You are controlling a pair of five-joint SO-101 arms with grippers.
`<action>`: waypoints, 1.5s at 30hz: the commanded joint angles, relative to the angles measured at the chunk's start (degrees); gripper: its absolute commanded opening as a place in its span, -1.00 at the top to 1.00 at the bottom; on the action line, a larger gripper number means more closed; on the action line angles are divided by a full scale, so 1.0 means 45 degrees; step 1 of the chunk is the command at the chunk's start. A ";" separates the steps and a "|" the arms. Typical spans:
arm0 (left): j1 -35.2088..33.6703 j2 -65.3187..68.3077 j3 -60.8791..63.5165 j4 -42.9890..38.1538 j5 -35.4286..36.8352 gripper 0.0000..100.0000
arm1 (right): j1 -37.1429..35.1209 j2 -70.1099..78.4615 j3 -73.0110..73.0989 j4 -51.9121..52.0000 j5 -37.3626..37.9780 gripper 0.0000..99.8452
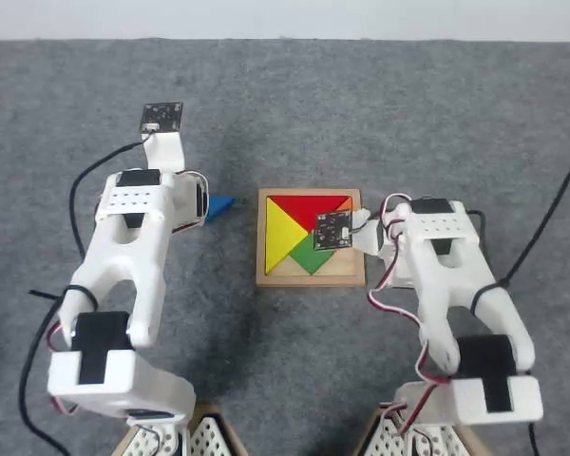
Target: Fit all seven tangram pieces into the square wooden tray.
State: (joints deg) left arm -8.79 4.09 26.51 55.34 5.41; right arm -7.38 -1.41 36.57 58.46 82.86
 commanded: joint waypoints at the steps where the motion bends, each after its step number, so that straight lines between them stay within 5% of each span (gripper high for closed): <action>1: 0.0078 -0.0078 -0.0596 -0.0274 0.0098 0.76 | 0.0127 0.0342 -0.0879 -0.0225 0.0176 0.36; 30: 0.0078 -0.0078 -0.0596 -0.0234 0.0098 0.76 | -0.0283 0.1377 -0.1836 0.0264 0.0176 0.78; 45: 0.0078 -0.0078 -0.0576 -0.0274 0.0098 0.76 | -0.0733 0.1358 -0.4396 0.2413 0.0098 0.79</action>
State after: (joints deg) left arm -8.79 4.09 26.51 55.34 5.41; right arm -8.97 5.27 20.92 68.48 82.86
